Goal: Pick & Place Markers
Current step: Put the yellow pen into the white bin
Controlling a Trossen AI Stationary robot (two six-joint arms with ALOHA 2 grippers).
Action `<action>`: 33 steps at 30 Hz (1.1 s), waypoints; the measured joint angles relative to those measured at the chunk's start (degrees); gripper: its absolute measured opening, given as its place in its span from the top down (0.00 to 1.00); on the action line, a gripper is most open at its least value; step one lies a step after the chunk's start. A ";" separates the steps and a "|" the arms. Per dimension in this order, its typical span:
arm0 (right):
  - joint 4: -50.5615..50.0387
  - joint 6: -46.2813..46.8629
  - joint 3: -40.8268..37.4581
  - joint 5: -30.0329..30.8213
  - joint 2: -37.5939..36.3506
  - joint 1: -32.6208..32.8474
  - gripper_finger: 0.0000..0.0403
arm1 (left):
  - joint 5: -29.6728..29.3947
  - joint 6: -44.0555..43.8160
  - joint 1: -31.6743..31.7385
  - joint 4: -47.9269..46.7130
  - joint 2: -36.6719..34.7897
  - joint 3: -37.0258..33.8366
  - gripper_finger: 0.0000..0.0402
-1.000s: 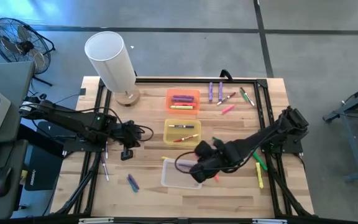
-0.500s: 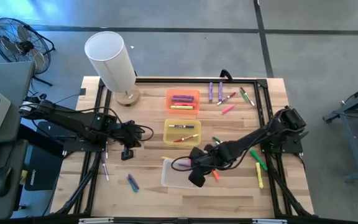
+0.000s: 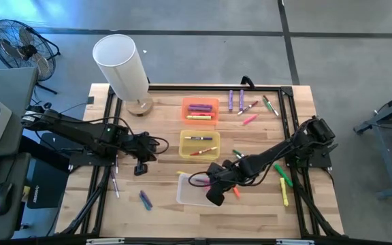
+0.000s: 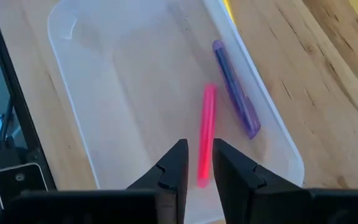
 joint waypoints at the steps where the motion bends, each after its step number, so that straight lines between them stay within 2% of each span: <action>1: 0.00 -0.72 0.00 -0.32 0.00 0.00 0.86 | -0.58 0.01 0.00 0.05 0.16 0.00 1.00; 5: -0.57 -3.60 0.00 -2.47 -0.07 0.00 0.91 | -1.21 0.48 0.00 0.84 1.51 0.02 0.94; 11: -6.55 -5.58 0.00 -4.21 -2.30 1.61 0.99 | -1.47 0.83 0.00 4.14 6.30 0.02 0.74; 14: -9.96 -3.94 0.04 -2.54 -4.34 4.61 0.99 | 1.88 0.23 0.00 6.03 9.85 -0.20 0.69; 16: -13.45 -1.71 0.04 0.00 -5.84 7.14 0.98 | 3.70 -1.34 -0.49 11.55 11.53 -2.03 0.68; 19: -17.68 4.97 0.04 4.08 -8.00 11.09 0.98 | 3.94 -5.09 -3.23 24.59 12.22 -7.69 0.69; 22: -19.15 11.52 0.04 7.96 -10.41 14.67 1.00 | -0.62 -8.01 -7.08 36.14 12.69 -13.58 0.71; 26: -19.98 17.83 0.04 13.00 -13.67 17.69 1.00 | -12.67 -8.69 -11.08 45.03 12.93 -19.59 0.73; 28: -20.67 20.53 0.04 14.64 -15.32 18.15 1.00 | -16.69 -7.07 -12.17 49.32 13.05 -21.95 0.73; 33: -22.45 24.25 0.04 17.87 -17.98 17.73 1.00 | -18.11 -3.10 -11.04 54.69 16.76 -25.14 0.71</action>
